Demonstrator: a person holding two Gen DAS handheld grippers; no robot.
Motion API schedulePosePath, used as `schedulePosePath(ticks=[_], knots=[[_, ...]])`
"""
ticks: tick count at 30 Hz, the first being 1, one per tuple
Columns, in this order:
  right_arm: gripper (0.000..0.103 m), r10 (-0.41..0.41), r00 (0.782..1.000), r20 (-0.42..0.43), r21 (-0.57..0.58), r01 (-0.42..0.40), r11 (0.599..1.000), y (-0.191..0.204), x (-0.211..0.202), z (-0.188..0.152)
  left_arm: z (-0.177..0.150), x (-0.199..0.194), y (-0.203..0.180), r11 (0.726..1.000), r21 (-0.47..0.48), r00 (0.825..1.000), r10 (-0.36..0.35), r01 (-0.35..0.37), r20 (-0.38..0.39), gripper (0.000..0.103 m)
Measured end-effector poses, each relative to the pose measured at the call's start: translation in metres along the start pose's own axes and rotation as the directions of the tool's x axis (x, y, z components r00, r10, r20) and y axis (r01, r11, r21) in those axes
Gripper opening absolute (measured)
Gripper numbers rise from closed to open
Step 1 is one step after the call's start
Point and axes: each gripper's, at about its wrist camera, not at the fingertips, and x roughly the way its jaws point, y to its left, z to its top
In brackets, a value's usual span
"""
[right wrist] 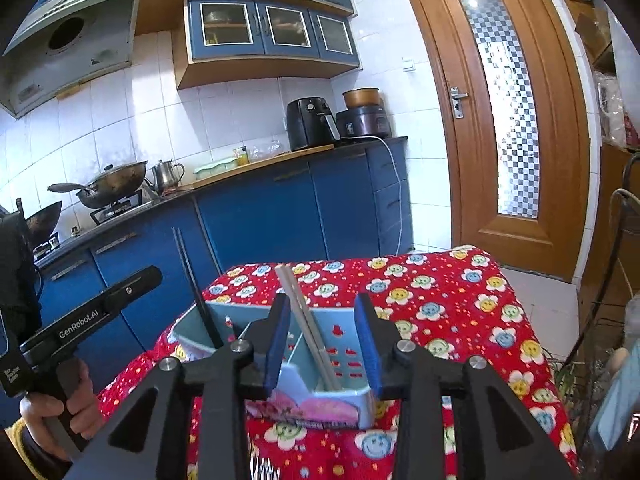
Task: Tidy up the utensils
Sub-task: 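Open both grippers to release the chopsticks into the box, then grasp a wooden chopstick with the left gripper while the right moves toward the forks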
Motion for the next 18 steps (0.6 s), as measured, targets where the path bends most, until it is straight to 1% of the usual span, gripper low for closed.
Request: schedulePosePath(ticks=[7,13,18], knots=[[0.037,-0.023,0.998,-0.05,0.025,0.025,0.999,0.004,-0.023,-0.012,-0.005,-0.021,0.002,1.0,-0.009,0.998,0.002,-0.003,-0.057,0.034],[0.037,-0.023,0.995,-0.094,0.043,0.027,0.999,0.011,-0.038,-0.027,-0.018,-0.04,-0.005,1.0,0.019,0.993,-0.018,0.02,-0.113,0.034],[0.037,-0.013,0.99,-0.138,0.06,0.021,0.998,0.014,-0.046,-0.039,-0.031,-0.052,-0.008,0.999,0.021,0.984,-0.031,0.035,-0.176,0.034]])
